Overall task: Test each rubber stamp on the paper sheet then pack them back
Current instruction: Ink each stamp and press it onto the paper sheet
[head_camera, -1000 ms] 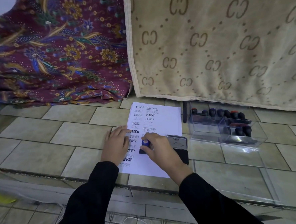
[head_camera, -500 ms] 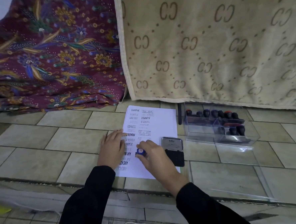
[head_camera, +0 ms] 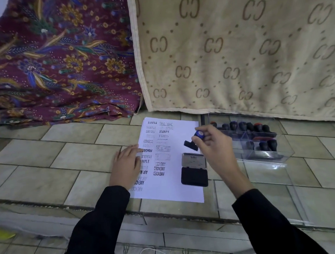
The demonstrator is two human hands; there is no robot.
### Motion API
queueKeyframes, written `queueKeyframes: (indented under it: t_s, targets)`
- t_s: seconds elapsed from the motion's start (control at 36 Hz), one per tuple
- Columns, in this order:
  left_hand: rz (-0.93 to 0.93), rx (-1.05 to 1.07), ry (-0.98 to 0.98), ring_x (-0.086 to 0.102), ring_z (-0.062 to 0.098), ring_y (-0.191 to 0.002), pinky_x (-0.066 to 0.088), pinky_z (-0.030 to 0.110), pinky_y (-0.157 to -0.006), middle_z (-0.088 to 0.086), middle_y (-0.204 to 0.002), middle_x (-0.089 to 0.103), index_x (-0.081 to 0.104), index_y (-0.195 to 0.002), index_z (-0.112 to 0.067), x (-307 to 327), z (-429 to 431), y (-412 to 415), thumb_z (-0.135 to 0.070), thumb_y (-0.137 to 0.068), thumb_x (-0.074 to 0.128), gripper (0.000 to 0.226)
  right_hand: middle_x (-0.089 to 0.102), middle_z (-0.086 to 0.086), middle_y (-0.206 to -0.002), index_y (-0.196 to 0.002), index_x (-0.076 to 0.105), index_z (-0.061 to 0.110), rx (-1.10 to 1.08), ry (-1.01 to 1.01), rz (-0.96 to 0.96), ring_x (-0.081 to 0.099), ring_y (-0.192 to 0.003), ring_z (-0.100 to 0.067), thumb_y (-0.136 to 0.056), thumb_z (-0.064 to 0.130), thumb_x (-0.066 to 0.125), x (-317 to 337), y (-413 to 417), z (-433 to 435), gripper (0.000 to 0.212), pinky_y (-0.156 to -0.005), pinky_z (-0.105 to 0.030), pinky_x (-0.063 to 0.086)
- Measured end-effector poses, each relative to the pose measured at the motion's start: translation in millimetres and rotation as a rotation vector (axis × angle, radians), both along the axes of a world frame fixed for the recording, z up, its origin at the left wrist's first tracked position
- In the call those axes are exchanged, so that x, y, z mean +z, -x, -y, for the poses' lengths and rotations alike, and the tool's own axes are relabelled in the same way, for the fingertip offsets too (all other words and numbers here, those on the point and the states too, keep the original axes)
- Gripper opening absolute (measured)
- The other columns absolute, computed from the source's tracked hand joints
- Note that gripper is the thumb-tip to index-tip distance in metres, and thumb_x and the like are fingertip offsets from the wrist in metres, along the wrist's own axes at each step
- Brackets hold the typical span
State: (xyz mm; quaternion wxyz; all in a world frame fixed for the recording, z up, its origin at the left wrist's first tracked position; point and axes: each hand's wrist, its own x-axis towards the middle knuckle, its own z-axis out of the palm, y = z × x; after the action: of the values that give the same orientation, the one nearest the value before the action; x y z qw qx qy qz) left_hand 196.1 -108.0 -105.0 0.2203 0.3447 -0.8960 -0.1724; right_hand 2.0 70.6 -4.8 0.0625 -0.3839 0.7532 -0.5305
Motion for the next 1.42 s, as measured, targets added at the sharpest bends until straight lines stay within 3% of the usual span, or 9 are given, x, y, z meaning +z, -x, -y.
queueKeyframes:
  t_s: [0.08,0.19,0.28,0.39,0.61,0.78,1.06,1.22,1.42]
  targets:
    - [-0.001,0.005,-0.01,0.043,0.014,-0.129,0.021,0.044,-0.115,-0.004,-0.136,0.053,0.061,-0.118,-0.021,0,0,0,-0.012,-0.093,0.047,0.029,0.064,0.009,-0.076,-0.097,0.064,0.022,0.046,-0.044,-0.005,0.058,-0.063,0.002,-0.082,0.017,0.072,-10,-3,-9,0.018,-0.064,-0.015,0.052]
    - [0.002,0.007,-0.009,0.043,0.014,-0.129,0.022,0.044,-0.114,-0.004,-0.135,0.054,0.061,-0.117,-0.021,0,0,0,-0.011,-0.093,0.048,0.029,0.062,0.009,-0.076,-0.096,0.065,0.019,0.075,-0.079,-0.049,0.058,-0.066,0.005,-0.081,0.017,0.073,-22,-10,-16,0.017,-0.062,-0.005,0.046]
    - [-0.016,0.005,0.005,0.046,0.015,-0.127,0.023,0.043,-0.114,-0.003,-0.133,0.056,0.063,-0.115,-0.02,1,0,1,-0.009,-0.092,0.05,0.029,0.064,0.006,-0.08,-0.096,0.065,0.016,0.097,-0.104,-0.111,0.06,-0.072,0.004,-0.081,0.017,0.073,-26,-13,-20,0.016,-0.062,-0.005,0.046]
    - [-0.026,0.006,0.013,0.047,0.015,-0.126,0.024,0.042,-0.113,-0.003,-0.131,0.057,0.063,-0.114,-0.019,1,-1,1,-0.008,-0.091,0.05,0.028,0.065,0.003,-0.084,-0.096,0.065,0.016,0.129,-0.194,-0.196,0.061,-0.071,-0.006,-0.082,0.018,0.072,-30,-13,-24,0.016,-0.067,-0.018,0.052]
    - [-0.013,0.006,0.007,0.045,0.013,-0.128,0.022,0.041,-0.114,-0.005,-0.133,0.056,0.062,-0.114,-0.022,1,-1,1,-0.009,-0.093,0.049,0.028,0.062,0.001,-0.086,-0.092,0.064,0.016,0.173,-0.248,-0.19,0.061,-0.067,-0.014,-0.082,0.016,0.07,-42,-19,-31,0.012,-0.065,-0.033,0.054]
    - [0.001,0.008,0.012,0.043,0.013,-0.129,0.021,0.041,-0.115,-0.004,-0.134,0.055,0.061,-0.117,-0.021,0,0,1,-0.01,-0.093,0.048,0.029,0.06,0.005,-0.092,-0.093,0.062,0.016,0.192,-0.281,-0.272,0.058,-0.07,-0.01,-0.082,0.014,0.069,-44,-27,-35,0.013,-0.069,-0.026,0.052]
    - [0.001,0.006,0.003,0.043,0.013,-0.13,0.019,0.04,-0.116,-0.004,-0.135,0.054,0.061,-0.117,-0.021,-1,1,1,-0.012,-0.093,0.048,0.028,0.056,0.004,-0.086,-0.091,0.061,0.013,0.152,-0.302,-0.266,0.05,-0.064,-0.007,-0.083,0.013,0.069,-43,-28,-30,0.011,-0.06,-0.012,0.043]
    - [-0.001,0.003,0.006,0.043,0.012,-0.129,0.02,0.041,-0.116,-0.005,-0.135,0.054,0.062,-0.116,-0.021,-1,1,1,-0.012,-0.093,0.047,0.029,0.059,-0.002,-0.09,-0.096,0.062,0.013,0.147,-0.302,-0.241,0.057,-0.067,-0.015,-0.086,0.015,0.067,-38,-26,-27,0.012,-0.067,-0.027,0.051]
    - [0.011,0.01,0.011,0.043,0.012,-0.129,0.021,0.041,-0.116,-0.004,-0.136,0.053,0.061,-0.118,-0.021,0,1,1,-0.013,-0.094,0.047,0.029,0.061,0.002,-0.087,-0.098,0.061,0.015,0.213,-0.182,-0.267,0.059,-0.064,-0.01,-0.085,0.023,0.069,-30,-53,-6,0.017,-0.064,-0.019,0.047]
